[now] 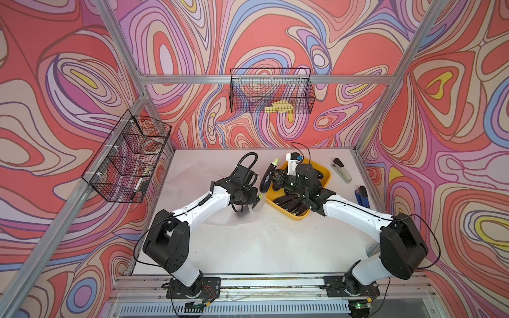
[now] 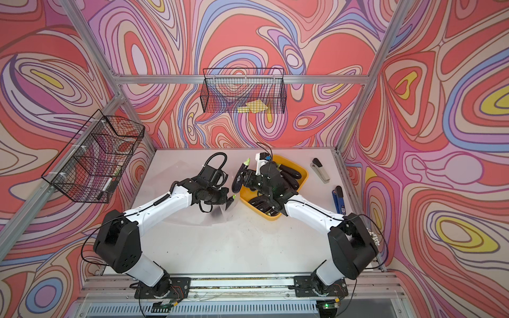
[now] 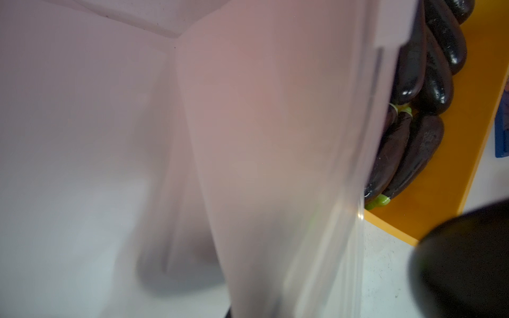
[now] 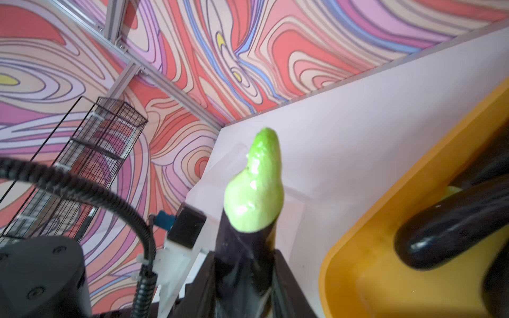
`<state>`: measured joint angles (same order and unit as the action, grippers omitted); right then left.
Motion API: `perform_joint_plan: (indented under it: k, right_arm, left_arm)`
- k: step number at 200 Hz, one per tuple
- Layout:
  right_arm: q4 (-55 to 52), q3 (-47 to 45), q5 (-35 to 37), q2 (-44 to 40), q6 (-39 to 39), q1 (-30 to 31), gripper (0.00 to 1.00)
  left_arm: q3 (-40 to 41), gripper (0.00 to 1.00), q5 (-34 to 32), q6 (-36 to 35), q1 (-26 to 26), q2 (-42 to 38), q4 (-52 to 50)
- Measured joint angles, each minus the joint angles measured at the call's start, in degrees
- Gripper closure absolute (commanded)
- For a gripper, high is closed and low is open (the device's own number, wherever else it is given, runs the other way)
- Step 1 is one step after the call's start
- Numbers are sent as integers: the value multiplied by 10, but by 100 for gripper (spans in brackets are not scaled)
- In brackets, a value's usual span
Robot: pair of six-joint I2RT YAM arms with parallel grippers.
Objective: Place the eggplant in a zip-top bag and seal the zipper
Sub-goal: Place the eggplant in the zipper food storage bag.
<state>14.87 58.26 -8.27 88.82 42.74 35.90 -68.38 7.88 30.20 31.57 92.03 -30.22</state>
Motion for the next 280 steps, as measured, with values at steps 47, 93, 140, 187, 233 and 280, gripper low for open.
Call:
perform_joint_plan:
  k: [47,93,140,187,233,280]
  right_arm:
    - [27,-55,-19,45,42,24,70]
    - [62,-87,-21,50,85,35,68]
    - [101,-69,-7,104,126,55,65]
    - [120,-70,24,109,130,77,60]
    - [115,-87,46,39,80,89,57]
    - [114,-87,37,47,53,104,57]
  left_arm:
    - [-2,100,11,7,-3,0,0]
    - [-2,100,36,13,-12,-3,0]
    - [2,100,56,22,-13,-30,1]
    - [7,100,58,35,-20,-38,-4]
    - [6,100,61,42,-30,-35,-4]
    - [0,100,72,44,-34,-29,-2]
